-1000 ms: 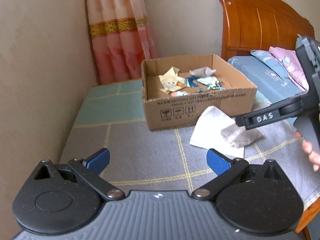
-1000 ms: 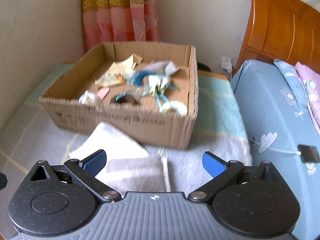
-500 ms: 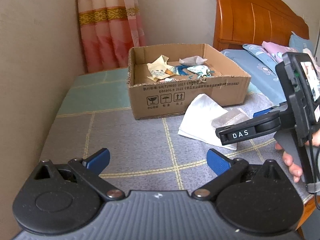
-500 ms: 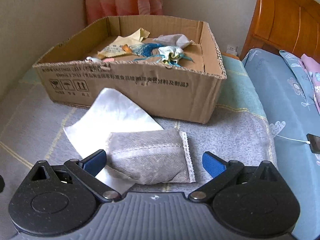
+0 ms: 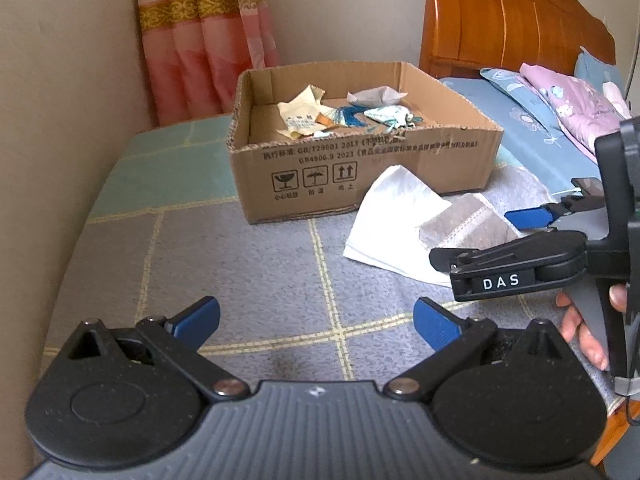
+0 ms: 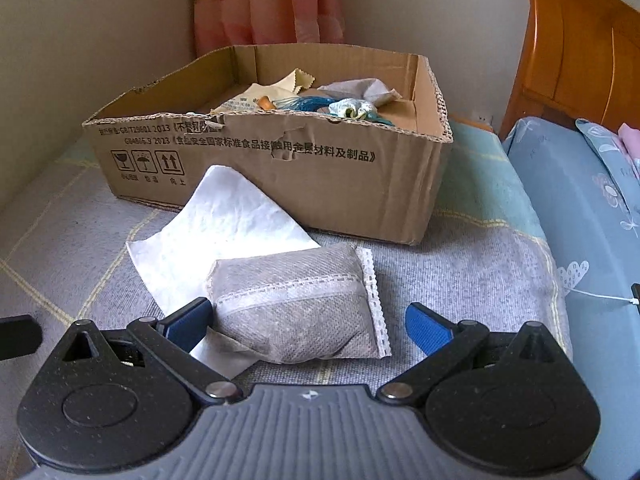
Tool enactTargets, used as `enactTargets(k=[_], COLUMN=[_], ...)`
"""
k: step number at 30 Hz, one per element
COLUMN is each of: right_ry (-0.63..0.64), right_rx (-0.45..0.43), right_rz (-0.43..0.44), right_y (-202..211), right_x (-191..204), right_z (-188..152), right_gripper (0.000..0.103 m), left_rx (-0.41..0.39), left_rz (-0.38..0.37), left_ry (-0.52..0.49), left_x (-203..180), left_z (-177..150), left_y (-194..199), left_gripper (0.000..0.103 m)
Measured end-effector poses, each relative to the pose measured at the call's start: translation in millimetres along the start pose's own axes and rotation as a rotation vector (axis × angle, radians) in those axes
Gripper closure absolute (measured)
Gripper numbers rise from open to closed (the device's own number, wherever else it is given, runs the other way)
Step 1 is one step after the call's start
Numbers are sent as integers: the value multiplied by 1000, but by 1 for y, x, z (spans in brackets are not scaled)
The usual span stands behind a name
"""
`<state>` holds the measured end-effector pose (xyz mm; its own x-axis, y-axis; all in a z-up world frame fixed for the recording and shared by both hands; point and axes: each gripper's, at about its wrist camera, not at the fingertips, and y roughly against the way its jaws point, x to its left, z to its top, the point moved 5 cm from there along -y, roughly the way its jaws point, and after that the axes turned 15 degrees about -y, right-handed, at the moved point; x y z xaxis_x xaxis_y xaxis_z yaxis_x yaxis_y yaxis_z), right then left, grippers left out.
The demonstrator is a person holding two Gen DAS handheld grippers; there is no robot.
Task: Organize soft objects
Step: 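Grasp the grey sandbag by its lace edge with the right tool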
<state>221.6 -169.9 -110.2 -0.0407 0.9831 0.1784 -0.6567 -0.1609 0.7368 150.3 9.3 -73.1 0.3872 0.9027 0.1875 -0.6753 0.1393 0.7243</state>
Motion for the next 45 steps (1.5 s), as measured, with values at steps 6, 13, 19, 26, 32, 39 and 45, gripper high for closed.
enactTargets(k=[6,13,19,26,32,39,45], right_ry=[6,13,34,37,3,-56,-99], right_rx=[-1,-1,4,3,1,-49,-78], right_rz=[6,-1,2,-11,6,-1,-21], right_y=[1,0,2,11,24,50,61], right_x=[-1,4,11,15,6,-20,-43], right_z=[1,3,2,4,7,14,20], right_gripper=[0,0,7,32,44,45,45], left_rx=[0,4,14,15,14,9,39], left_rz=[-36,-52,-50,-51,-59,-126,-189], left_ry=[1,13,5,-20,-74,-172,-182], left_x=[-3,-2,-2,-4,-15,-40,-55], left_z=[3,5,4,7,15,26,30], left_y=[-5,-8,-11,-12,-21,-45,-68], left_gripper=[1,1,1,1,1,1,0])
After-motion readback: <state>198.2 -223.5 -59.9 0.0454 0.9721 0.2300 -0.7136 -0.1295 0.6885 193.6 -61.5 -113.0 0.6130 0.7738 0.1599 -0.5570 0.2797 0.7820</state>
